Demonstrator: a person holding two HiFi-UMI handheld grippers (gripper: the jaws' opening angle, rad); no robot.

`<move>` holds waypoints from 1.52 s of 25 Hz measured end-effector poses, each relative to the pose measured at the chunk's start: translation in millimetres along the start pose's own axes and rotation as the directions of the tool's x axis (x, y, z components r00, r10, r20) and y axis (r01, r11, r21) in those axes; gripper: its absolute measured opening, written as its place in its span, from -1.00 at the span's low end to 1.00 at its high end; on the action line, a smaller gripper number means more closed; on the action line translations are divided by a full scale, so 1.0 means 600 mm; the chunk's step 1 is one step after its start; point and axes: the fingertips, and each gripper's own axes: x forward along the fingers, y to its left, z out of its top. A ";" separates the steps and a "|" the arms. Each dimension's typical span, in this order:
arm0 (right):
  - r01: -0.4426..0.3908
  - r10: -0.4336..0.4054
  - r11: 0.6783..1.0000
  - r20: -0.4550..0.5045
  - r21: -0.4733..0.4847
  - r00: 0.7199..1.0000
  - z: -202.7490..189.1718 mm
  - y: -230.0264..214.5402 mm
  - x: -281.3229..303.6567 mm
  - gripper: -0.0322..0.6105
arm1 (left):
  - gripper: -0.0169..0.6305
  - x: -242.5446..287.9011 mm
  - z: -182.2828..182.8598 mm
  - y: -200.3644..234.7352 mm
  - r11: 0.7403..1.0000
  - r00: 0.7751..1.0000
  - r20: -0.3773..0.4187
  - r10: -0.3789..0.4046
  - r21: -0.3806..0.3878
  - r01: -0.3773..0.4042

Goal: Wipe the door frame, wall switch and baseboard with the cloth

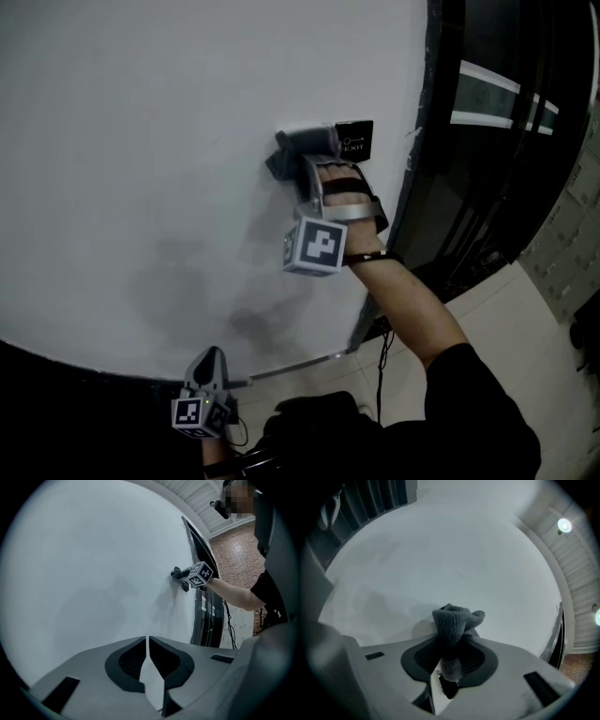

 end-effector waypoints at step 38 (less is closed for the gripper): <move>-0.681 0.311 0.534 0.633 0.501 0.709 0.134 0.015 -0.071 -0.62 | -0.93 -0.013 -0.018 -0.040 0.997 0.997 0.028 0.078 -0.030 -0.077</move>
